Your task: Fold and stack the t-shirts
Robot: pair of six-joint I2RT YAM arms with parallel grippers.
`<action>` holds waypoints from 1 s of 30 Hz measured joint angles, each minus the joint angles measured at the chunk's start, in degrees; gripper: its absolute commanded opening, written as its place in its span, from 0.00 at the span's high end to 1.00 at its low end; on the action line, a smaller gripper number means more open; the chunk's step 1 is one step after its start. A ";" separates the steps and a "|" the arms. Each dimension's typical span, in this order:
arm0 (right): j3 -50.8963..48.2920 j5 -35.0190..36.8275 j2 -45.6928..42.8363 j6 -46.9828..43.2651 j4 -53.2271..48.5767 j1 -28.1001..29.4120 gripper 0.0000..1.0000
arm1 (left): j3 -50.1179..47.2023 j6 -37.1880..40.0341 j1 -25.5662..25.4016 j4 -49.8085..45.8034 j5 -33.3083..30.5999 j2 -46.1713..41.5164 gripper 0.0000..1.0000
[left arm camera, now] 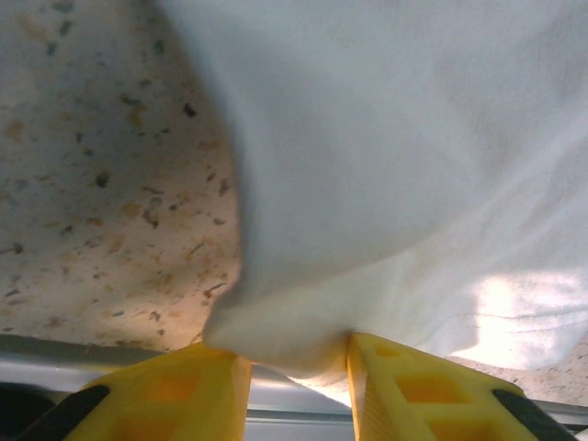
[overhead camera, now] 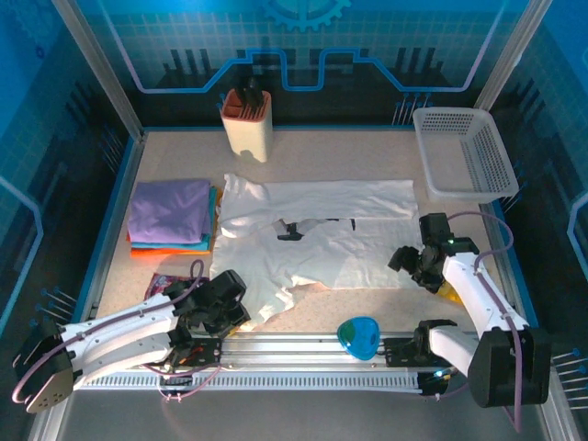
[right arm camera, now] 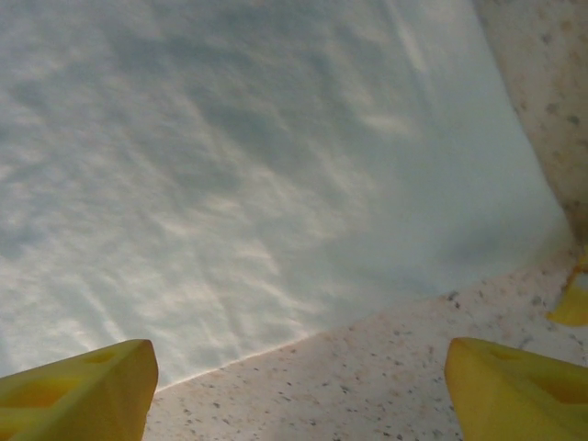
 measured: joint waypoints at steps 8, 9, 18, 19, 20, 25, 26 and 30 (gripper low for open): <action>-5.09 2.71 0.66 5.77 0.48 -3.37 0.32 | 0.00 -0.04 0.00 0.74 -1.51 0.07 0.76; -5.44 2.84 1.22 5.92 1.07 -3.96 0.33 | 0.00 -0.07 0.00 0.76 -1.57 0.07 0.77; -6.21 3.13 6.69 5.75 5.57 -6.99 0.44 | 0.00 -0.09 0.00 0.17 -2.93 -0.74 0.93; -6.21 3.13 6.69 5.57 5.55 -7.13 0.45 | 0.00 0.04 0.00 -0.24 -3.17 -0.96 0.94; -6.21 3.21 6.69 5.49 5.46 -7.19 0.47 | 0.02 0.11 0.00 -0.63 -3.41 -1.09 0.96; -6.12 3.41 6.80 4.81 5.01 -7.98 0.55 | 0.87 0.70 0.00 -2.99 -4.46 -1.25 1.00; -6.10 3.43 6.93 4.83 4.92 -8.26 0.56 | 1.05 0.70 0.00 -3.26 -4.55 -1.27 1.00; -5.57 3.23 7.74 4.57 4.52 -9.05 0.59 | 1.68 0.74 0.02 -4.35 -5.18 -1.90 1.00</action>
